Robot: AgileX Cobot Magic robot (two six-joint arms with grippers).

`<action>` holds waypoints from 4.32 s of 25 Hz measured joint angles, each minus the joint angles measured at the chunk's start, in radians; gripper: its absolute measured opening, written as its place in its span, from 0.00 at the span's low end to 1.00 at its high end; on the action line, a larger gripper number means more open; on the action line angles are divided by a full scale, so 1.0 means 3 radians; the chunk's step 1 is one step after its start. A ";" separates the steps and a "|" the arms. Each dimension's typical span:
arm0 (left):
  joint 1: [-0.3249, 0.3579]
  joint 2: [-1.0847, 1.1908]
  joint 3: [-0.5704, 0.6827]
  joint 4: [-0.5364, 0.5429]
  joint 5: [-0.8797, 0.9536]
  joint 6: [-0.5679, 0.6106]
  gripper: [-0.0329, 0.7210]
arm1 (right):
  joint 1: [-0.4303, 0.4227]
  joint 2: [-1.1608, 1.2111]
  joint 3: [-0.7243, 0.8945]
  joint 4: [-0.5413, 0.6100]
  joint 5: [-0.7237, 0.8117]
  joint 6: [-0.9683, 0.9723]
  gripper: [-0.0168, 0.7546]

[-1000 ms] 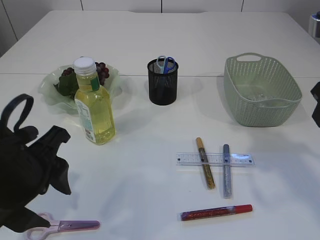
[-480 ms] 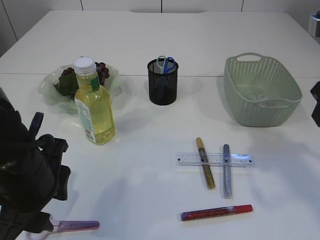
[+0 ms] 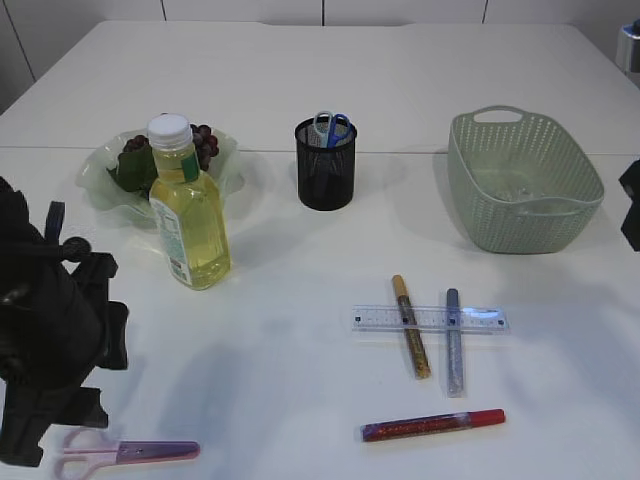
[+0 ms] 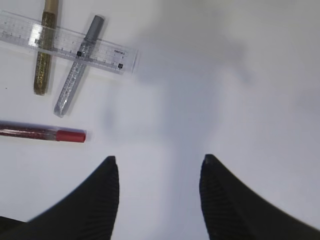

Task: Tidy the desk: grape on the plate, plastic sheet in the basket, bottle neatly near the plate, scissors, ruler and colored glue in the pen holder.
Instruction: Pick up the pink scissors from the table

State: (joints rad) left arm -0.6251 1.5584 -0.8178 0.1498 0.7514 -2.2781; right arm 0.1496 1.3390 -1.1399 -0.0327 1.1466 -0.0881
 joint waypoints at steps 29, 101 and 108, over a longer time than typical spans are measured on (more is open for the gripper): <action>0.0005 0.0395 0.0048 -0.0331 -0.0143 0.0029 0.54 | 0.0000 0.0000 0.0000 0.0002 -0.0031 0.0000 0.56; 0.0141 0.0752 0.0285 -0.0243 -0.0571 0.0067 0.45 | 0.0000 0.0000 0.0000 0.0015 -0.0053 0.0000 0.56; 0.0141 0.0759 0.0285 -0.0243 -0.0563 0.0067 0.29 | 0.0000 0.0000 0.0000 0.0015 -0.0053 -0.0004 0.56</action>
State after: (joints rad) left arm -0.5829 1.7862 -0.7323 0.0769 0.5825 -2.2579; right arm 0.1496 1.3390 -1.1399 -0.0281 1.1309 -0.0893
